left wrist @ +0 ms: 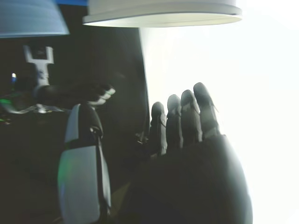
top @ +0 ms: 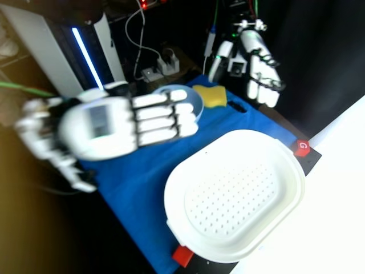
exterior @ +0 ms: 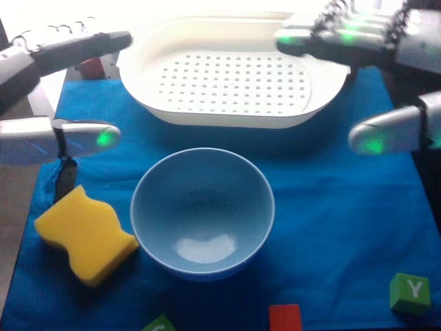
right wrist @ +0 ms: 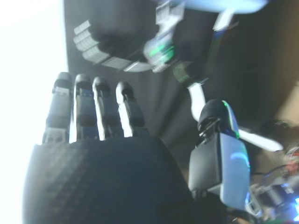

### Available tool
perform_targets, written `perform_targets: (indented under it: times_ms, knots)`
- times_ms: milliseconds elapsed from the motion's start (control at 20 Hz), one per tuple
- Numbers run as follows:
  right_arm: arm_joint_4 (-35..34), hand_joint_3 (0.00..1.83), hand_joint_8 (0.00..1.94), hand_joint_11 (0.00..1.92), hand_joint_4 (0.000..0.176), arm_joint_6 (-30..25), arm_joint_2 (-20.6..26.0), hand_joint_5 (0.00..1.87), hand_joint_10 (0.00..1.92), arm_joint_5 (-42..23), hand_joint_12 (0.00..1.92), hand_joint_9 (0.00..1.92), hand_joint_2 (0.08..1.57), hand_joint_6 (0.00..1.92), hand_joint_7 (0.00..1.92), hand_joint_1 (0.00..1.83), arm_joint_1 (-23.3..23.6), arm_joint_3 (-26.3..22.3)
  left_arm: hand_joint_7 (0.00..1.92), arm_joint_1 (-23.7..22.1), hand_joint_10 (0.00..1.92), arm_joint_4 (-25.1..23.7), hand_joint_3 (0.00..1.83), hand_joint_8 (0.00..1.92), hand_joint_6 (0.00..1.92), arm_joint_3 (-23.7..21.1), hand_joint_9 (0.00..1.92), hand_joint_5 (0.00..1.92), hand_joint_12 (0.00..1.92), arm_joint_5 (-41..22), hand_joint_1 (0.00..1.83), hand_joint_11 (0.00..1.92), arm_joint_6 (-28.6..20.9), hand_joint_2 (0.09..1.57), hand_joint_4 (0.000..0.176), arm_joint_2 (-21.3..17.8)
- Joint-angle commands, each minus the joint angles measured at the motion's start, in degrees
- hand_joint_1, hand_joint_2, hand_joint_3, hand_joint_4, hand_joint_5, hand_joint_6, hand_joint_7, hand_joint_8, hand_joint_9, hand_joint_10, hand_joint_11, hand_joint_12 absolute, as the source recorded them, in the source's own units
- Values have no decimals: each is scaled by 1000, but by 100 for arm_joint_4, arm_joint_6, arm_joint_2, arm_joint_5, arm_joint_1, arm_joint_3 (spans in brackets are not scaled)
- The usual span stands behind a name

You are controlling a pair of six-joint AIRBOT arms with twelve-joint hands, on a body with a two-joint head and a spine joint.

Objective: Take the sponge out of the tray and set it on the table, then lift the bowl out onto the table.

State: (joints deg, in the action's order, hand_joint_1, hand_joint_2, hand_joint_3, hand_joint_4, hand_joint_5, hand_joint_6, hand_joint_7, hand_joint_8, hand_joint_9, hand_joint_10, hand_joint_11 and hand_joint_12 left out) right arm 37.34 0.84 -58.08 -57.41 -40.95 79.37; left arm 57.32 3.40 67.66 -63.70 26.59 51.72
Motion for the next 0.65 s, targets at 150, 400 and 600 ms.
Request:
perform_targets:
  times_ms: [150,400,600]
  knots:
    - [-1849,19,0,0,51,-10,100,0,0,-1742,0,0,1196,0,0,0,-880,-15,190,141,1,445,2,0,0,-175,189,200,567,-1415,686,0,77,1050,73,-74]
    - [-2934,0,0,0,111,-10,-41,18,0,-2504,0,0,1163,7,0,0,-1593,-25,149,524,2,863,0,0,1,-362,175,190,674,-2142,568,0,88,1019,104,-11]
    - [-3236,8,4,0,145,-10,-84,26,0,-2696,0,0,1196,7,13,0,-1740,-3,115,587,0,981,8,0,0,-411,136,88,762,-2569,258,0,85,1052,100,146]
